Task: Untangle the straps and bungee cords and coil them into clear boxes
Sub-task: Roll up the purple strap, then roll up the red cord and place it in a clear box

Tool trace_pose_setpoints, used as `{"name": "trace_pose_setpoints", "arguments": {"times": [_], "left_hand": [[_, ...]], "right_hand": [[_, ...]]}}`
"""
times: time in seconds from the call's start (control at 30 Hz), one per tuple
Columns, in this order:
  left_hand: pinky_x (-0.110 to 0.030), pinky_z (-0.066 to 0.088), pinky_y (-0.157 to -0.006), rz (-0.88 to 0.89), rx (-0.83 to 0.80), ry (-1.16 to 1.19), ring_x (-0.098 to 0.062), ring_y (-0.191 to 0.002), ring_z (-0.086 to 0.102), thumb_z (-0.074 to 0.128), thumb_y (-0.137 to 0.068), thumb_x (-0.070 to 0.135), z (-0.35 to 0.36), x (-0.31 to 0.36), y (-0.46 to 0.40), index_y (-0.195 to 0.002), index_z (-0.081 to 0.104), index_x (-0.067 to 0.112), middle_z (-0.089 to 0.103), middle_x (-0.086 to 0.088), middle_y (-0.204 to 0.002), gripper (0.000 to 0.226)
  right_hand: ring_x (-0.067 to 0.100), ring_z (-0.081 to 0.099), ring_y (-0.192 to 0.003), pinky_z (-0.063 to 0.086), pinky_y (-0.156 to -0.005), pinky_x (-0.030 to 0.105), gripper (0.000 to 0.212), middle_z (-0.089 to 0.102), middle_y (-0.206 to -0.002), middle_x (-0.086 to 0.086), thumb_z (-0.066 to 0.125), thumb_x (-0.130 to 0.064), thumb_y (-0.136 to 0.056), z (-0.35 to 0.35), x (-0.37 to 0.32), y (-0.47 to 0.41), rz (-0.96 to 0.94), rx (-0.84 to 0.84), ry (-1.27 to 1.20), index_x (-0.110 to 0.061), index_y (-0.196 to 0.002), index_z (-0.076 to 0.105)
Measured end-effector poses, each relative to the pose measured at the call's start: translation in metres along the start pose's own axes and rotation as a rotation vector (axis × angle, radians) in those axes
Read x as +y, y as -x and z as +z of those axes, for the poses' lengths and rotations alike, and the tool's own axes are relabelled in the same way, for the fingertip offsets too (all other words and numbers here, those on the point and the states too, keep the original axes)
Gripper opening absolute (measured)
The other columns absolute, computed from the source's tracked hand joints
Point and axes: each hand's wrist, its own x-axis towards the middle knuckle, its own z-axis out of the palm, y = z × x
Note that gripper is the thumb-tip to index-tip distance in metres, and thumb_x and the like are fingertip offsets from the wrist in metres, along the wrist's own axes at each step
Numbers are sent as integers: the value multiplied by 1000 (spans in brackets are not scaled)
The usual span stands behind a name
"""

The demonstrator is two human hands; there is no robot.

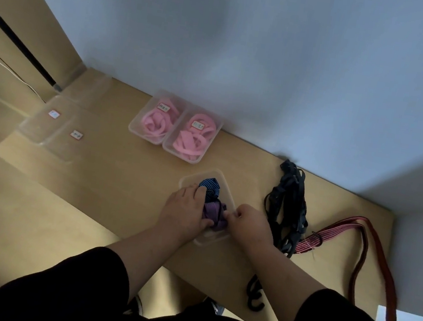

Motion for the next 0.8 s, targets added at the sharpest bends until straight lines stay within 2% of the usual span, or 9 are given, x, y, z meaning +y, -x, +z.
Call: {"name": "trace_pose_setpoints", "arguments": {"times": [0.17, 0.27, 0.33, 0.43, 0.5, 0.57, 0.63, 0.73, 0.8], "left_hand": [[-43, 35, -105, 9, 16, -72, -26, -133, 36, 58, -79, 68, -10, 9, -2, -150, 32, 16, 40, -5, -147, 92], [-46, 32, -105, 10, 4, -84, -26, -135, 34, 50, -85, 63, -17, 21, -4, -152, 29, 15, 38, -4, -149, 84], [-45, 30, -108, 21, 16, -101, -27, -136, 34, 48, -89, 58, -24, 29, -7, -150, 32, 15, 38, -4, -150, 77], [-40, 28, -112, 167, 41, -94, -27, -134, 39, 45, -93, 46, -32, 49, -13, -144, 42, 11, 46, -8, -146, 62], [-38, 34, -106, 315, 69, -83, -26, -124, 48, 46, -95, 40, -38, 70, -16, -137, 50, 10, 55, -8, -135, 52], [-36, 39, -102, 443, 68, -12, -25, -114, 52, 48, -96, 37, -40, 94, -19, -130, 56, 11, 59, -6, -124, 44], [-34, 41, -97, 544, 54, 57, -24, -108, 53, 49, -97, 35, -40, 123, -20, -123, 59, 13, 60, -4, -117, 35], [-33, 42, -99, 681, 11, 54, -22, -110, 53, 49, -99, 34, -33, 165, -22, -125, 59, 12, 61, -3, -118, 36], [-36, 43, -100, 728, -41, 61, -22, -112, 52, 49, -100, 35, -26, 191, -23, -125, 59, 13, 60, -2, -118, 36]], "right_hand": [[15, 61, -66, 53, -58, 34, 47, 64, -72, -3, 46, -64, -96, -14, 11, 10, -25, 52, -25, -23, -81, 64], [12, 60, -66, 46, -54, 30, 43, 63, -72, -3, 48, -60, -98, -31, 20, 14, -25, 119, -76, -23, -80, 62], [14, 59, -69, 50, -60, 33, 39, 62, -74, -2, 50, -52, -99, -44, 31, 17, -21, 183, -111, -21, -80, 61], [17, 61, -72, 55, -69, 39, 30, 63, -76, -2, 50, -43, -100, -65, 54, 25, 29, 281, -139, -20, -85, 63], [18, 62, -74, 55, -69, 40, 22, 64, -77, -2, 50, -34, -99, -78, 75, 35, 71, 343, -152, -20, -89, 65], [21, 64, -81, 55, -73, 39, 19, 67, -86, 1, 52, -28, -96, -90, 99, 44, 126, 399, -148, -18, -95, 68], [23, 63, -95, 53, -81, 37, 23, 68, -107, 4, 54, -28, -95, -101, 126, 56, 207, 453, -116, -17, -109, 69], [30, 54, -115, 46, -94, 41, 36, 59, -127, 9, 51, -33, -92, -113, 162, 70, 373, 464, 1, -17, -123, 61], [32, 45, -129, 42, -104, 46, 48, 51, -140, 9, 53, -41, -93, -117, 183, 82, 478, 468, -43, -19, -135, 53]]}}
